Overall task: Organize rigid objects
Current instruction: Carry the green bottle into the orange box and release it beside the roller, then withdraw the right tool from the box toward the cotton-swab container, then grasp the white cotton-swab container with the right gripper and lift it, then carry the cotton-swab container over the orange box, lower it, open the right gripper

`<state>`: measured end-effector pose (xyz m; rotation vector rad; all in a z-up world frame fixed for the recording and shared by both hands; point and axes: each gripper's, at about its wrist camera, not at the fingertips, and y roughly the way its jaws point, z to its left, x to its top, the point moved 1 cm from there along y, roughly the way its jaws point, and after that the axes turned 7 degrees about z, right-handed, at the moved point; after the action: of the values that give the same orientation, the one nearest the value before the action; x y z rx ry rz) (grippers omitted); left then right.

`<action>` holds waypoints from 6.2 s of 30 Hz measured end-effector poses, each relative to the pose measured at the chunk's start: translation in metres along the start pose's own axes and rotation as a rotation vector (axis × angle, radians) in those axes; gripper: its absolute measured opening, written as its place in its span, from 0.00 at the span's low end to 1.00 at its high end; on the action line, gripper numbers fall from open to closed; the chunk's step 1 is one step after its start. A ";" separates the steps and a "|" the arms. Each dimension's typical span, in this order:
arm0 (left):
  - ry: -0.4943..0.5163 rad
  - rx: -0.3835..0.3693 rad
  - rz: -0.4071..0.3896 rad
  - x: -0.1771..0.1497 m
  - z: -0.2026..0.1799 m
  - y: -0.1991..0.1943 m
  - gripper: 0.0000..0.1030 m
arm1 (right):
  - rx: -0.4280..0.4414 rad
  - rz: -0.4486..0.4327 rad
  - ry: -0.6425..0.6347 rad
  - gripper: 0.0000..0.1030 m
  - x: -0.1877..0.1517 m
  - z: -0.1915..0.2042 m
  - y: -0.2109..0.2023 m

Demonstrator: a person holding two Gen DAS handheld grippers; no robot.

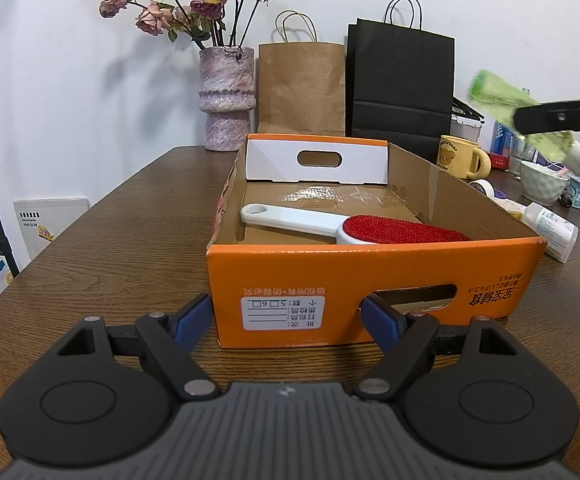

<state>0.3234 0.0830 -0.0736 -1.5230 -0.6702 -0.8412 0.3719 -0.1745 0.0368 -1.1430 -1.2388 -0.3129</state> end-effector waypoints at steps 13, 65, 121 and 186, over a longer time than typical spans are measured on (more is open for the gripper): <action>0.000 0.000 0.000 0.000 0.000 0.000 0.80 | 0.399 0.218 -0.202 0.30 0.029 0.030 0.091; -0.002 0.000 -0.001 -0.001 -0.002 -0.001 0.80 | -0.331 -0.202 0.187 0.93 -0.085 -0.024 -0.072; -0.004 0.001 -0.001 -0.002 -0.003 -0.001 0.80 | -0.269 0.241 0.394 0.64 -0.117 -0.146 0.036; -0.022 -0.013 0.007 -0.004 -0.001 0.001 0.81 | 0.255 0.328 -0.315 0.88 0.056 -0.058 0.137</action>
<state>0.3220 0.0817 -0.0773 -1.5475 -0.6761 -0.8261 0.5256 -0.1386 0.0213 -1.1770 -1.2932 0.2752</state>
